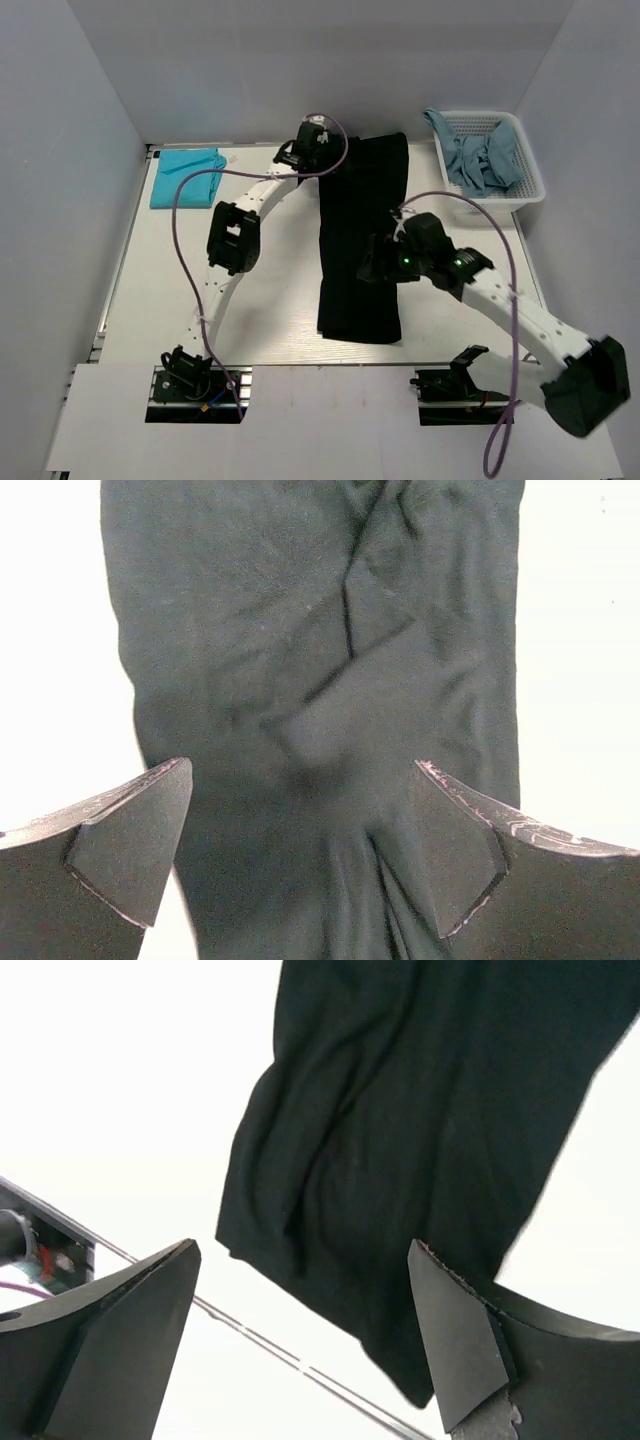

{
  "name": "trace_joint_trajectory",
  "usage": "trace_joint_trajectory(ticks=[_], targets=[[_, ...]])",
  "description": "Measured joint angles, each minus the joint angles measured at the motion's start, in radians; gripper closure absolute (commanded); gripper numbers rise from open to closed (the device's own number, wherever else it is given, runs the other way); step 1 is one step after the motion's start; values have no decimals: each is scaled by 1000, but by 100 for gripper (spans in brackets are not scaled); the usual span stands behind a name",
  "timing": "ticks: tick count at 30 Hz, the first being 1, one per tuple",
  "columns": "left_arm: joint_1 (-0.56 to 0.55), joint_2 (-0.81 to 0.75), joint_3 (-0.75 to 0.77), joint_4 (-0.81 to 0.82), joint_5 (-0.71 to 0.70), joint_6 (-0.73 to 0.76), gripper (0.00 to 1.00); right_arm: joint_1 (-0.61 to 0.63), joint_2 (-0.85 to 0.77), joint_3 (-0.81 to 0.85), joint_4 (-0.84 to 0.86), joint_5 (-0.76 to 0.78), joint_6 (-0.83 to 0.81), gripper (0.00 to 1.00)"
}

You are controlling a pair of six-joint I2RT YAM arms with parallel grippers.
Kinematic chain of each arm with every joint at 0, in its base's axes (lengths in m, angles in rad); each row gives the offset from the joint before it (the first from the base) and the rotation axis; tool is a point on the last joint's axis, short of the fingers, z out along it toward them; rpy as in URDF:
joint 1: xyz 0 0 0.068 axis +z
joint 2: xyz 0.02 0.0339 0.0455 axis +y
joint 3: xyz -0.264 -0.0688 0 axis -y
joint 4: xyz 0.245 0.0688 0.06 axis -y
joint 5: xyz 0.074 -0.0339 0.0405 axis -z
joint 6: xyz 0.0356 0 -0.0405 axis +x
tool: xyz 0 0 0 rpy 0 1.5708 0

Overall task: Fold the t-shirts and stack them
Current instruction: Grab the bottom of the folded rectangular tshirt with both arms

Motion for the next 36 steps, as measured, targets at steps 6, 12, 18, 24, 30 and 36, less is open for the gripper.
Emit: trace_joint_trajectory(ticks=[6, 12, 18, 24, 30, 36], targets=[[10, -409, -228, -178, -14, 25, 1, -12, -240, -148, -138, 130, 187, 10], [-50, -1019, -910, -158, 53, -71, 1, -19, -377, -266, -275, 169, 333, 10], [-185, -1285, -1533, -135, 187, -230, 15, -22, -309, -284, -303, 118, 350, 10], [-328, -1363, -1740, -124, 228, -344, 19, -23, -233, -332, -282, 51, 334, 23], [-420, -1237, -1696, 8, 230, -376, 23, -26, -195, -344, -229, 6, 304, 30], [-462, -1127, -1672, 47, 203, -372, 50, -37, -122, -344, -190, -23, 253, 40]])
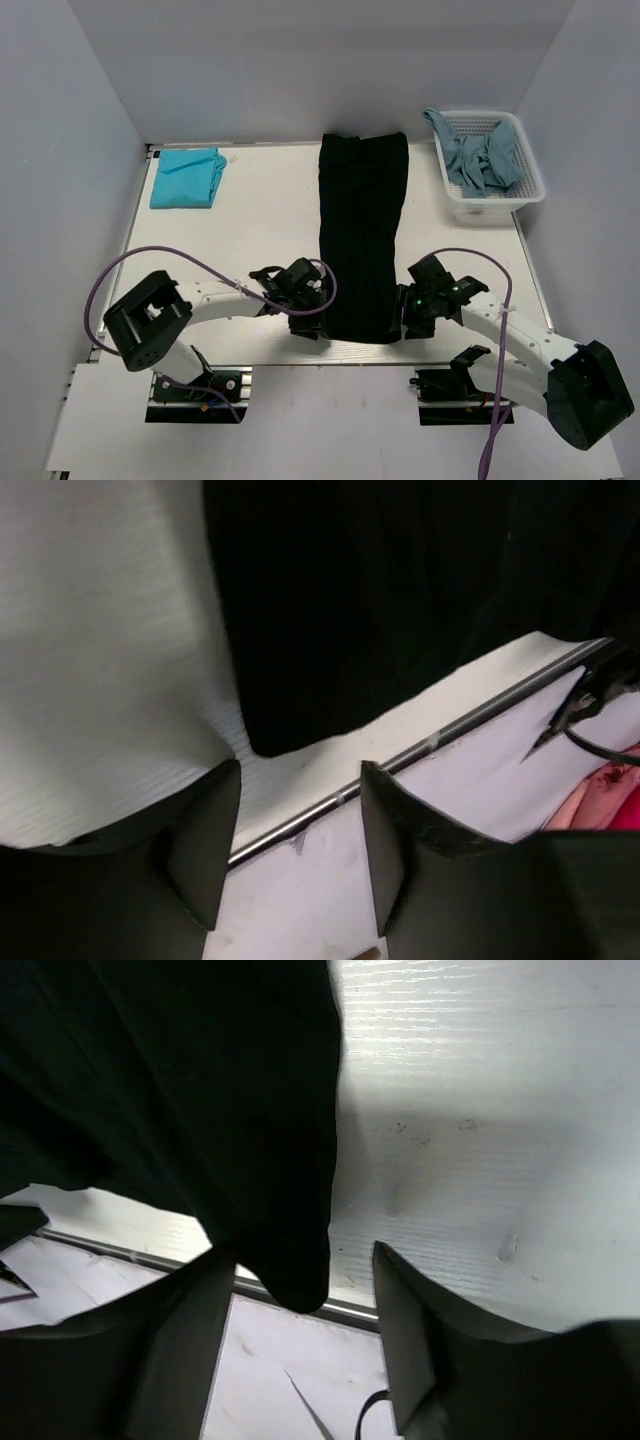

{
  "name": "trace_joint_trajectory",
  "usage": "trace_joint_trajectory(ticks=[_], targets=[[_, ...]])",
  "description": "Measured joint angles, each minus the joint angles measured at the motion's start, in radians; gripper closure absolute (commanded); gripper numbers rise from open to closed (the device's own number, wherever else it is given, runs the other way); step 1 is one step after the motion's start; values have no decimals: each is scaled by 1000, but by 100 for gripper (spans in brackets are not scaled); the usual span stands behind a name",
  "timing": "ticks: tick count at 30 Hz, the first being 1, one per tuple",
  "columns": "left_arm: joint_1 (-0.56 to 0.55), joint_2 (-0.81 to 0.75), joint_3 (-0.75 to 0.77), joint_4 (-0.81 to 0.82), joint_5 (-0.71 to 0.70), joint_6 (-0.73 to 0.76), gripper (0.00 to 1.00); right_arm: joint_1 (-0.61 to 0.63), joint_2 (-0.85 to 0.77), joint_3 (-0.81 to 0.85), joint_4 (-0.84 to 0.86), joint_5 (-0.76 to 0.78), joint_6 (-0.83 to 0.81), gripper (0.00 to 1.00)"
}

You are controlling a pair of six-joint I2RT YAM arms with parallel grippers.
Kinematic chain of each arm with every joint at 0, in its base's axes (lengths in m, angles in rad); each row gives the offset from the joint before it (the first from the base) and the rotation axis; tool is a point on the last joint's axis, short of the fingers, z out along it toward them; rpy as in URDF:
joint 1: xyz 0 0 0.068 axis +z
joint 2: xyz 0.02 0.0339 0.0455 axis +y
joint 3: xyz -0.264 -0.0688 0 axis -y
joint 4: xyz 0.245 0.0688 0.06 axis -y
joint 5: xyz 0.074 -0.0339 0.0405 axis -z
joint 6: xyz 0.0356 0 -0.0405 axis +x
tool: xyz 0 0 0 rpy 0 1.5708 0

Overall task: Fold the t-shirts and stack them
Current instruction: Grab the bottom of the folded rectangular tshirt with both arms

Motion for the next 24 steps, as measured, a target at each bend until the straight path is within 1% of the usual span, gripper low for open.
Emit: trace_joint_trajectory(ticks=[1, 2, 3, 4, 5, 6, 7, 8, 9, 10, 13, 14, 19, 24], targets=[[-2, 17, 10, -1, -1, -3, 53, -1, 12, 0, 3, -6, -9, 49], [-4, 35, 24, 0, -8, -2, 57, -1, 21, 0, 8, -12, -20, 55], [-5, 50, 37, -1, -19, 1, 64, -3, 30, 0, 14, -20, -27, 60], [-5, 61, 50, -5, -26, 5, 64, -5, 37, 0, 19, -26, -34, 68], [-5, 67, 60, -8, -41, 6, 67, -5, 43, -1, 22, -31, -42, 72], [-5, 68, 69, -15, -50, 7, 73, -6, 47, -2, 23, -36, -47, 74], [-5, 69, 79, -20, -61, 8, 76, -6, 49, -4, 26, -40, -51, 75], [-5, 69, 86, -20, -70, 13, 83, -7, 50, -6, 26, -43, -54, 78], [-5, 69, 93, -22, -76, 16, 87, -8, 51, -6, 26, -45, -58, 80], [-5, 69, 100, -27, -83, 18, 100, -10, 51, -6, 26, -47, -60, 82], [-5, 69, 117, -47, -90, 40, 100, -12, 51, -6, 26, -47, -72, 97], [-5, 68, 121, -54, -91, 49, 100, -12, 51, -6, 26, -47, -75, 100], [-5, 51, 148, -144, -96, 73, 100, -13, 40, -6, 11, -74, -75, 100], [-11, -27, 152, -275, -95, 72, 100, -13, -39, -6, -26, -112, -70, 100]])
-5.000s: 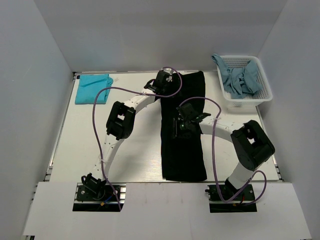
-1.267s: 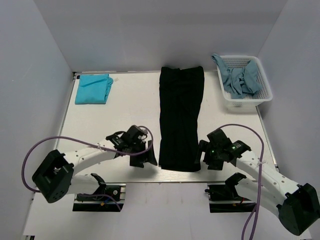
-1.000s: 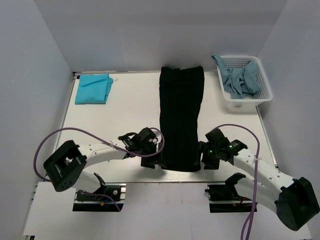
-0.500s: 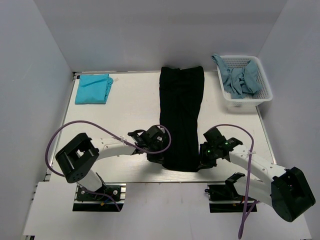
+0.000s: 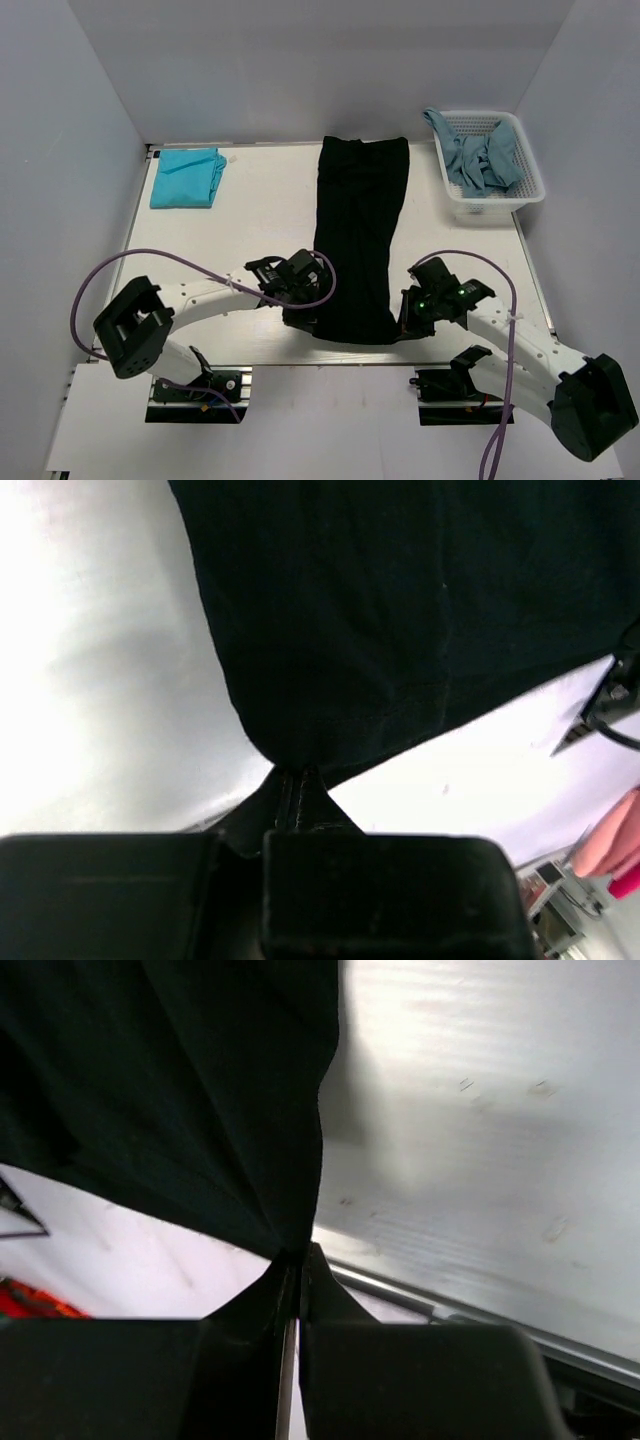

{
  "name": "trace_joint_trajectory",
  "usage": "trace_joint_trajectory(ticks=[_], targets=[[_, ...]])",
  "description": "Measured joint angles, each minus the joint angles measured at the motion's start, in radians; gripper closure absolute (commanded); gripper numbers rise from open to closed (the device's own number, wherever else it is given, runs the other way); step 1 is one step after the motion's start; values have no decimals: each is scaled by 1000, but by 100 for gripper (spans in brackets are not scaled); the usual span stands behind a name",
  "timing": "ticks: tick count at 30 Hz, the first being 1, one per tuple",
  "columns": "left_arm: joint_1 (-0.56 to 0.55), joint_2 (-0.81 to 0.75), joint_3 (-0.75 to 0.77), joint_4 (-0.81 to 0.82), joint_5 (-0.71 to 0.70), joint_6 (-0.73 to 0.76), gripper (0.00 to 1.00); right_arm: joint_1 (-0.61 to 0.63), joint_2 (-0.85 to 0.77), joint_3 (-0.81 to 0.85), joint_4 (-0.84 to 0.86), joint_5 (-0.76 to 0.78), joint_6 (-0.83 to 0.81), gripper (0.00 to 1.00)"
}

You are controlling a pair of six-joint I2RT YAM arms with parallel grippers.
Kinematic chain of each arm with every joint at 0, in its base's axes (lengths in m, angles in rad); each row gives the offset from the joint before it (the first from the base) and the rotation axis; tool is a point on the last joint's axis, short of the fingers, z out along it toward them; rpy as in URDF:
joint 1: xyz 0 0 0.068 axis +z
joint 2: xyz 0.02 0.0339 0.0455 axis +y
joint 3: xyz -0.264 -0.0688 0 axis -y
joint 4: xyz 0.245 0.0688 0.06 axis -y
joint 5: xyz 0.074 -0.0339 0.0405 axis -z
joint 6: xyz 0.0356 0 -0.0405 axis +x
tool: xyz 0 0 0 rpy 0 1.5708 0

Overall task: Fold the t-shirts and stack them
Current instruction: Grab the bottom of the folded rectangular tshirt with both arms, then fold the folded rectangular tshirt in 1/3 of the way

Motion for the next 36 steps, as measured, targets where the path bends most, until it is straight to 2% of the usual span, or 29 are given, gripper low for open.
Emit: trace_joint_trajectory(ticks=[8, 13, 16, 20, 26, 30, 36], targets=[[-34, -41, -69, -6, 66, -58, 100, 3, -37, -65, -10, -116, 14, 100], [-46, -40, -20, -62, 45, -82, 100, 8, -33, -59, -17, -146, 11, 100], [-37, -24, 108, -135, -32, -92, 100, 8, 6, 30, -48, -99, 6, 100], [-12, 45, 323, -192, -178, -95, 100, 2, 85, 233, -65, 31, 6, 100], [84, 248, 624, -262, -328, -46, 100, -40, 278, 510, -63, 178, -19, 100], [169, 396, 805, -294, -384, 5, 100, -77, 429, 649, -61, 246, -55, 100], [288, 528, 998, -269, -385, 120, 100, -150, 590, 855, -51, 283, -100, 100]])
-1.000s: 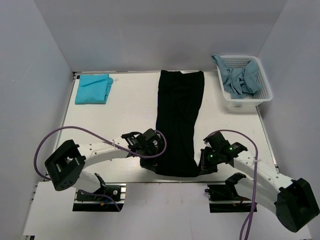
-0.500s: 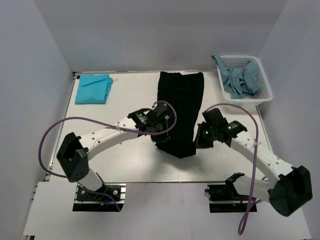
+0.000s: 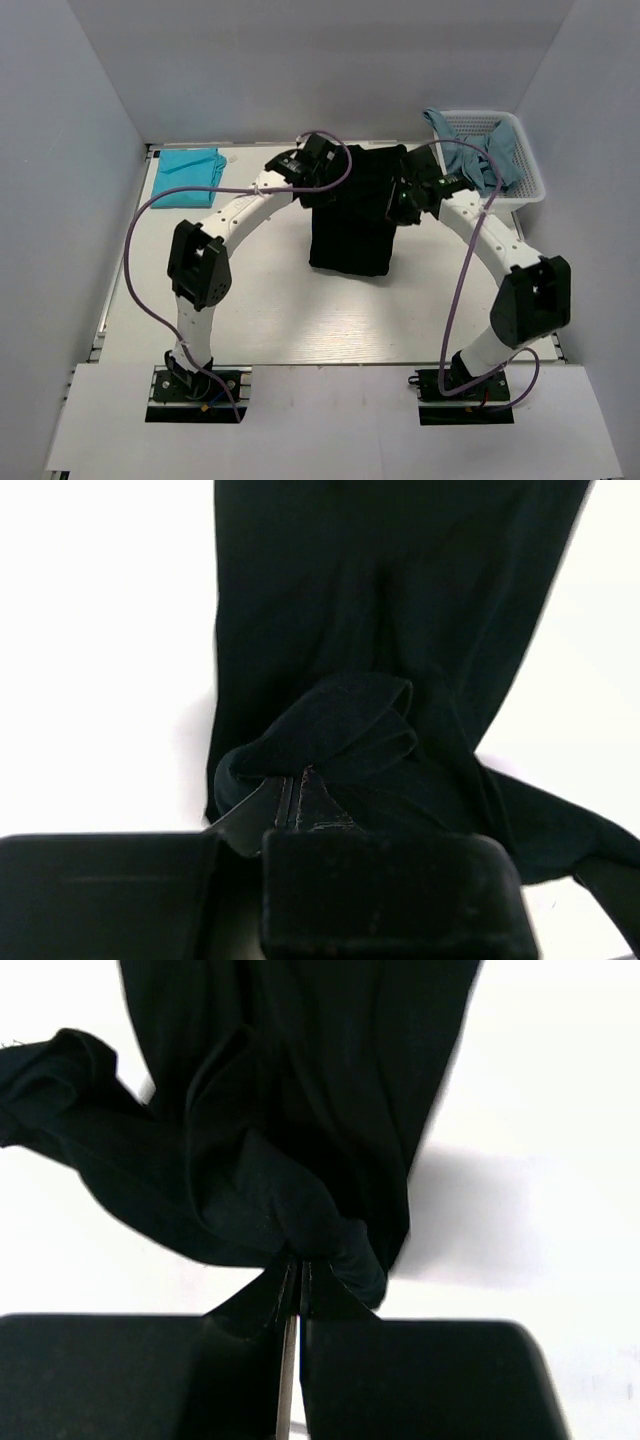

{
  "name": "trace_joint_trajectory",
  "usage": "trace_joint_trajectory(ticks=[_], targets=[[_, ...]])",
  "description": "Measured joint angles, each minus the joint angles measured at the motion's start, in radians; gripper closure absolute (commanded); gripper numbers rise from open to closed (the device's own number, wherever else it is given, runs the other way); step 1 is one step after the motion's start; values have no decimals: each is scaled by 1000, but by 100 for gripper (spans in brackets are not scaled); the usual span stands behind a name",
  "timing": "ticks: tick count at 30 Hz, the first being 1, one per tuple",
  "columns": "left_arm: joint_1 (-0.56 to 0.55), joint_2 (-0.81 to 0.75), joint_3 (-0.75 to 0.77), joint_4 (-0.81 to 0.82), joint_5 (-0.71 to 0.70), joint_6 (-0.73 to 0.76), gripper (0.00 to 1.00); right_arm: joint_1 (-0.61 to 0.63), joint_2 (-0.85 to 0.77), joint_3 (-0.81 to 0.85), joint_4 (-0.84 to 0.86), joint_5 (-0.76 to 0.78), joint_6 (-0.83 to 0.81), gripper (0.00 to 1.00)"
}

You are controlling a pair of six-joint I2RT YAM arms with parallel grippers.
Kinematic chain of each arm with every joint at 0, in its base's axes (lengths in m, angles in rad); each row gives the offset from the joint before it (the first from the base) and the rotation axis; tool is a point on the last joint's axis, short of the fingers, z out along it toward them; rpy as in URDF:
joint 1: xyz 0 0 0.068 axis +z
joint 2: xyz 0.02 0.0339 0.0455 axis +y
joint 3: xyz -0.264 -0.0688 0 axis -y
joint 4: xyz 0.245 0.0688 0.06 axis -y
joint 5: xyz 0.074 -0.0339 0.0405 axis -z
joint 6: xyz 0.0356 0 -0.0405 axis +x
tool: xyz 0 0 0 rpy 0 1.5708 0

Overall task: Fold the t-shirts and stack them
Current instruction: Fold the folded rectangular tshirt in 1/3 of the way

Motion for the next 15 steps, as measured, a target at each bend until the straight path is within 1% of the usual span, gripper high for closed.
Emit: trace_joint_trajectory(ticks=[5, 12, 15], targets=[[49, 124, 180, 61, 52, 111, 100, -50, 129, 139, 24, -10, -22, 100], [103, 248, 234, 177, 190, 208, 100, -104, 278, 226, 23, -52, -38, 100], [135, 295, 249, 238, 274, 237, 100, -124, 332, 277, 31, -61, -50, 100]])
